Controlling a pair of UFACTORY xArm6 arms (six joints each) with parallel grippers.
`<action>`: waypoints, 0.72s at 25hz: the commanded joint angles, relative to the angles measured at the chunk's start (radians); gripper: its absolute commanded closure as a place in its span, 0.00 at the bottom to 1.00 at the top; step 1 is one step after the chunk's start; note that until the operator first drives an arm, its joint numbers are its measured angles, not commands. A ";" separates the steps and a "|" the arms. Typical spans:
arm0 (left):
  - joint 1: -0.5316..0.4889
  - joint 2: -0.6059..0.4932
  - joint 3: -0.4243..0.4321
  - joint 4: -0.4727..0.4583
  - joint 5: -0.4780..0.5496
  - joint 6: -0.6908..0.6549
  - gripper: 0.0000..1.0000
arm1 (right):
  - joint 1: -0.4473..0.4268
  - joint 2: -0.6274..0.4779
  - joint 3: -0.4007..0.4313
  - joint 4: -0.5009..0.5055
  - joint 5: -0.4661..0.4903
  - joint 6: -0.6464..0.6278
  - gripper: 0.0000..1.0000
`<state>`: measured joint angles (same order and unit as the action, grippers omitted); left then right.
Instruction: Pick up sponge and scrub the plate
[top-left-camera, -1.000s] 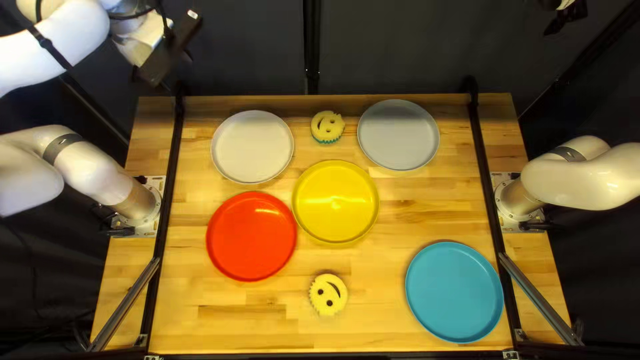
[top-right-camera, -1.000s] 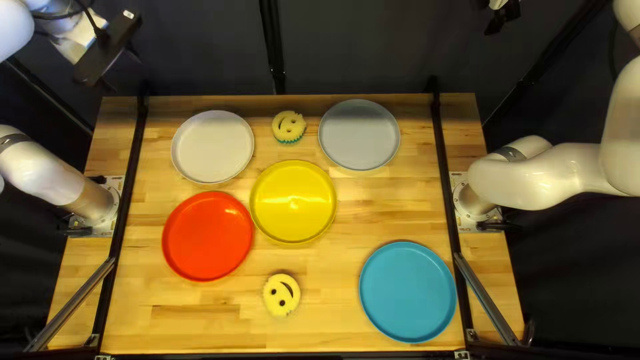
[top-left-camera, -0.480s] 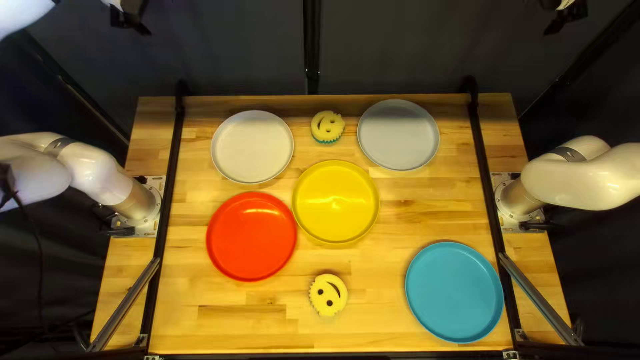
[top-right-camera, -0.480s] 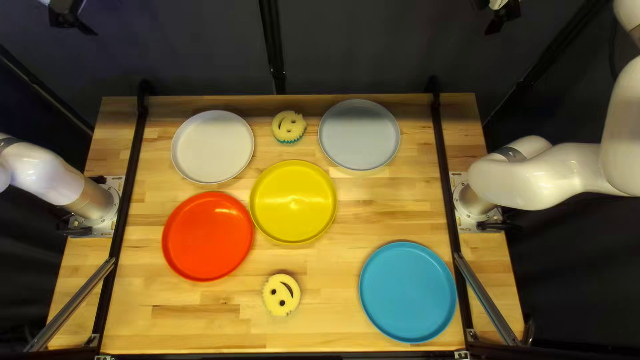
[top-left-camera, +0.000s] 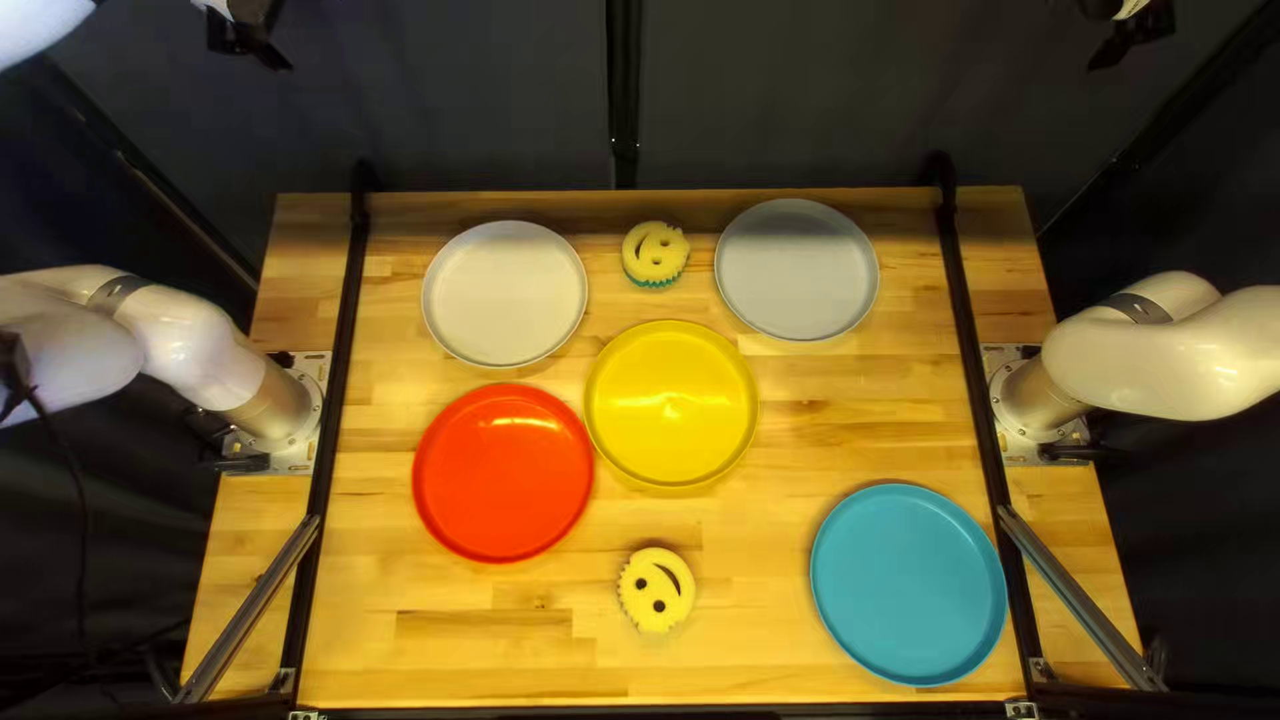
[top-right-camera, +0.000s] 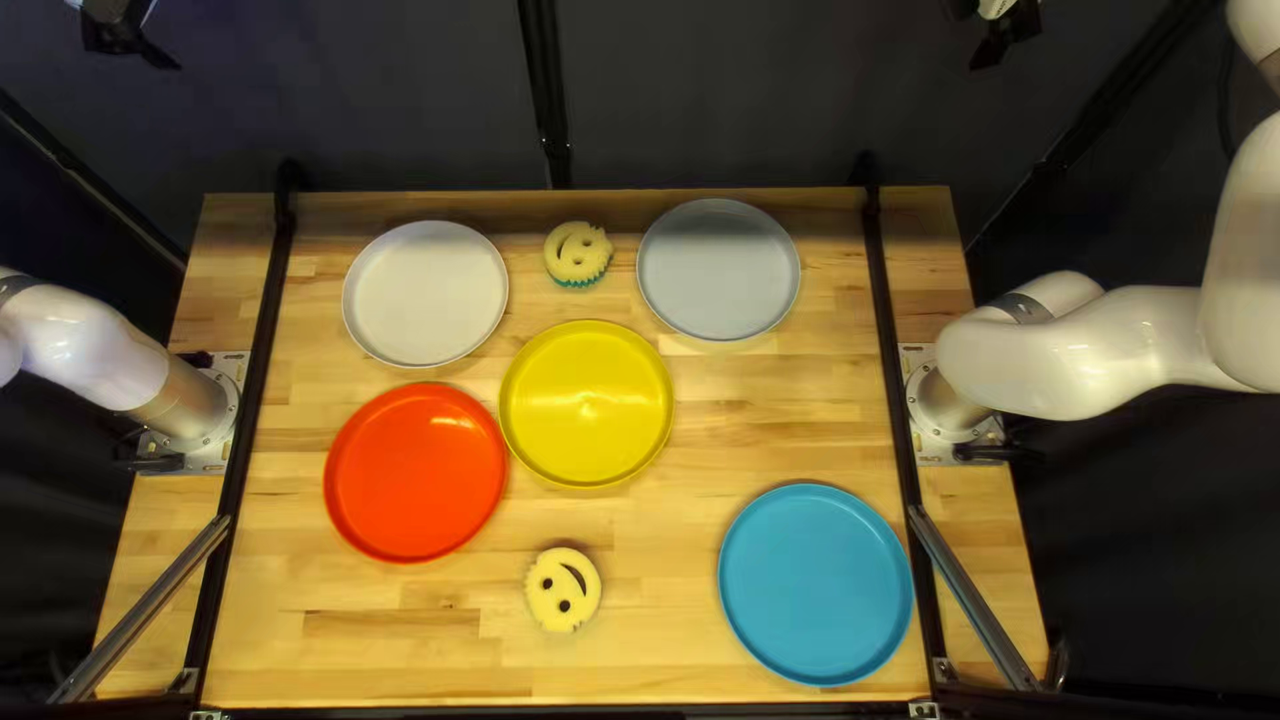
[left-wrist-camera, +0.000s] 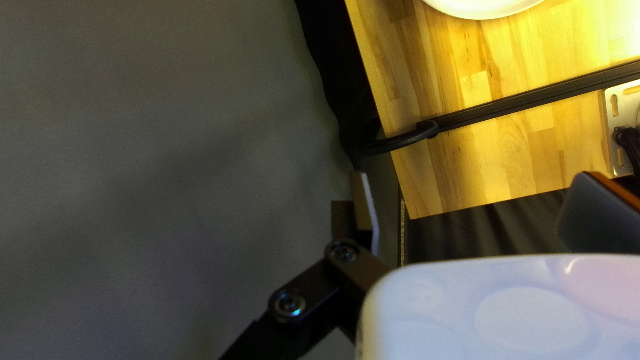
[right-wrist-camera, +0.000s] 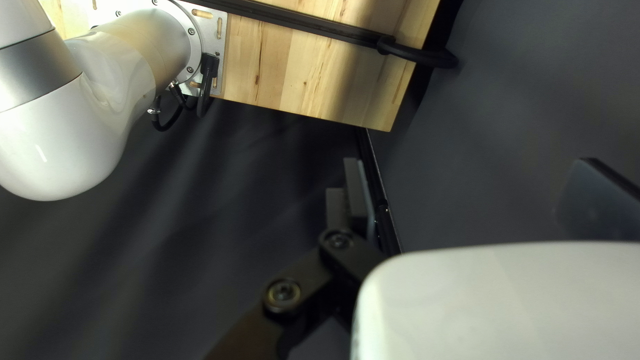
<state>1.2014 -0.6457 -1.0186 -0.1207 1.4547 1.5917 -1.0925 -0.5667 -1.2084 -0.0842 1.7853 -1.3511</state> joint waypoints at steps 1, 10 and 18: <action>0.000 0.000 0.000 0.000 0.000 0.000 0.00 | -0.003 -0.006 0.006 -0.010 0.000 -0.008 0.00; 0.000 0.000 0.000 0.000 0.000 0.000 0.00 | 0.032 -0.100 0.183 0.062 -0.106 0.078 0.00; 0.000 0.000 0.000 0.000 0.000 0.000 0.00 | 0.246 -0.059 0.320 0.114 -0.308 0.246 0.00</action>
<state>1.2014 -0.6457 -1.0186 -0.1207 1.4547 1.5917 -0.9092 -0.6566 -0.9263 0.0148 1.5534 -1.1498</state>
